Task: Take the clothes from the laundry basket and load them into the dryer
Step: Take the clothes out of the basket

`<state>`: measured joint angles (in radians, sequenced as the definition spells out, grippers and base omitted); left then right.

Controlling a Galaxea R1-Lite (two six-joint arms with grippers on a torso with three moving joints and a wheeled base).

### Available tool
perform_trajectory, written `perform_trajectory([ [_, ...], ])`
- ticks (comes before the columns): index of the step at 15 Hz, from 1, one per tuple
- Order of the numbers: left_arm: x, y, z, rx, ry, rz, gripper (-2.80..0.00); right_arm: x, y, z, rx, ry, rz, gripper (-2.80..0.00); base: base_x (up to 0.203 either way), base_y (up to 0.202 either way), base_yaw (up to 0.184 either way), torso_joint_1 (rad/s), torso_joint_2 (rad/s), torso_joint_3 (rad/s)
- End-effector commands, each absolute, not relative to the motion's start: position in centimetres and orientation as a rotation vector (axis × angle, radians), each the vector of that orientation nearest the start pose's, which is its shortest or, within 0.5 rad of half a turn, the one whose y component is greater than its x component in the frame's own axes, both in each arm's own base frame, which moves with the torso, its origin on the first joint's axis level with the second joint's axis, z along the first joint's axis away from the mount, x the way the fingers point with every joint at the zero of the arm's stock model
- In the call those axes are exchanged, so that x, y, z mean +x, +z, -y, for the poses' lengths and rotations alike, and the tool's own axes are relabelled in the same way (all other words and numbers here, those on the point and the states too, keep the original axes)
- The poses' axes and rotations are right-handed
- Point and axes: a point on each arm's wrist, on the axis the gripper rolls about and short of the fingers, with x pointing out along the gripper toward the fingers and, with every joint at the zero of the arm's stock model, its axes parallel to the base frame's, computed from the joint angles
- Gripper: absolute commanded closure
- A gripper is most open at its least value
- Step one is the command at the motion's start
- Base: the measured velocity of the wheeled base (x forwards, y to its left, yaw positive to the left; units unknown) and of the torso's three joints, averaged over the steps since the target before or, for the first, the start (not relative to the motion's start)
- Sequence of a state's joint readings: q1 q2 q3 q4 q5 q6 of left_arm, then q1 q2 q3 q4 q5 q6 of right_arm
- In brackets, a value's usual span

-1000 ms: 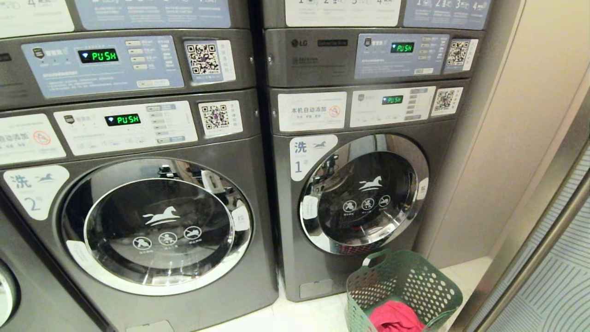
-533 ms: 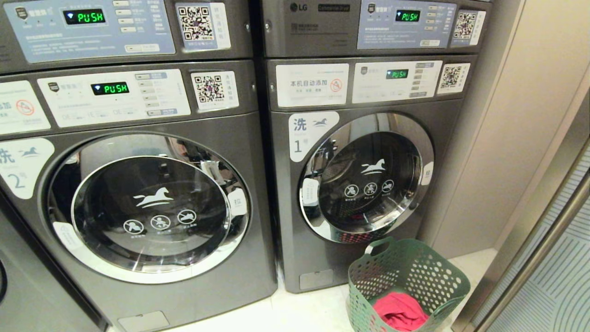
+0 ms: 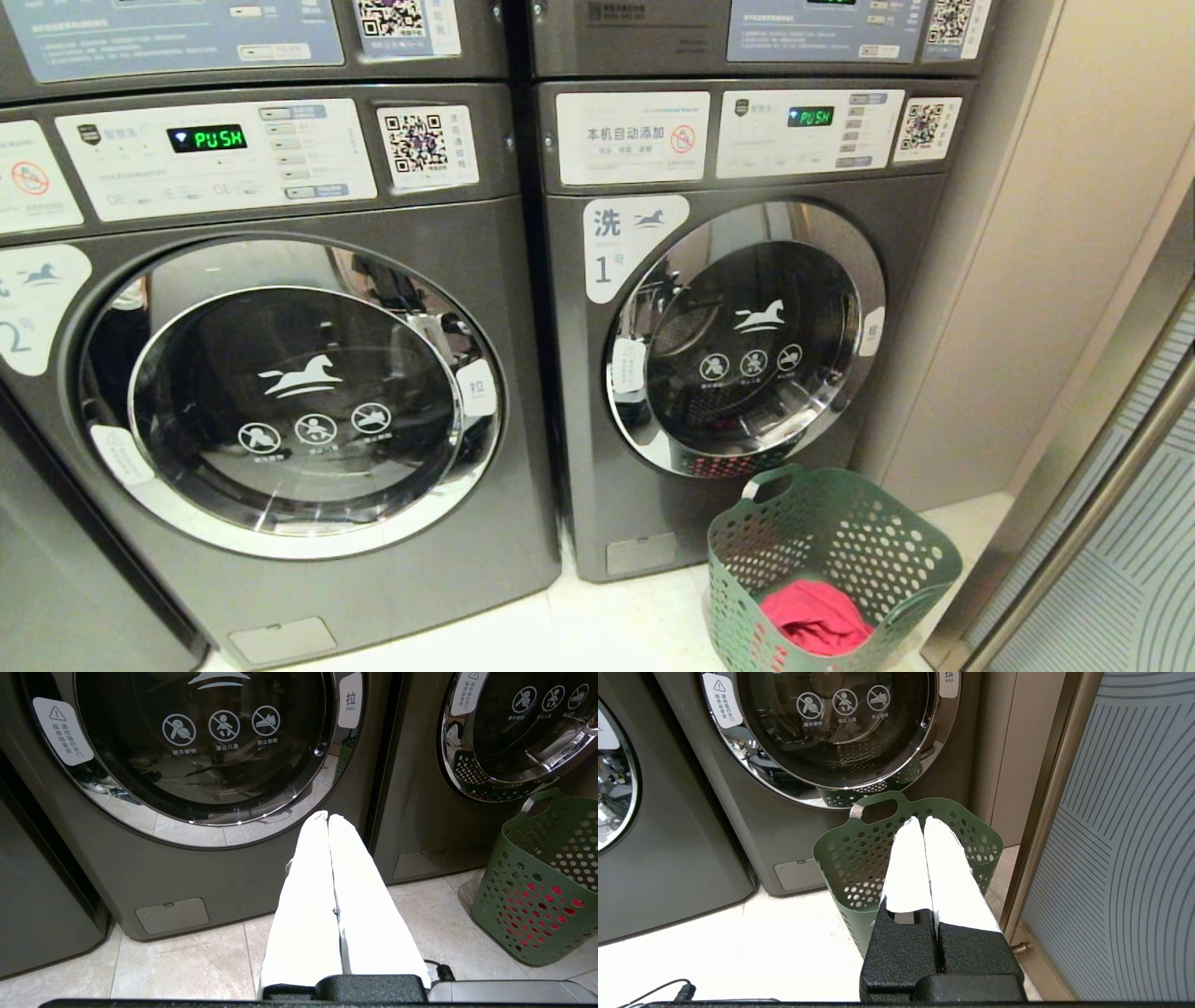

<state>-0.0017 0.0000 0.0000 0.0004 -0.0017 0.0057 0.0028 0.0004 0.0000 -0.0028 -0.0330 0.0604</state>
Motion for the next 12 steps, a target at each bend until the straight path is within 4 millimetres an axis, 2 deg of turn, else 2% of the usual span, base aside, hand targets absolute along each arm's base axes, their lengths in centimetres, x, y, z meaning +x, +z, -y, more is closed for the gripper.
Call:
perform_trajectory([
  [1,-2.29,7.53,0.00,0.006,-0.003,0.000,0.00,-2.28,7.58,0.08,0.060,-0.029,0.004,0.00,0.000,0.000,0.000,0.000,0.00,0.000],
  [6,-2.29,7.54,0.00,0.005,-0.003,0.001,0.00,-2.28,7.58,0.08,0.060,-0.030,0.004,0.00,0.000,0.000,0.000,0.000,0.00,-0.016],
  [12,-2.29,7.54,0.00,0.003,-0.003,0.002,0.00,-2.28,7.58,0.08,0.060,-0.031,0.004,0.00,0.000,0.000,0.000,0.000,0.00,-0.189],
])
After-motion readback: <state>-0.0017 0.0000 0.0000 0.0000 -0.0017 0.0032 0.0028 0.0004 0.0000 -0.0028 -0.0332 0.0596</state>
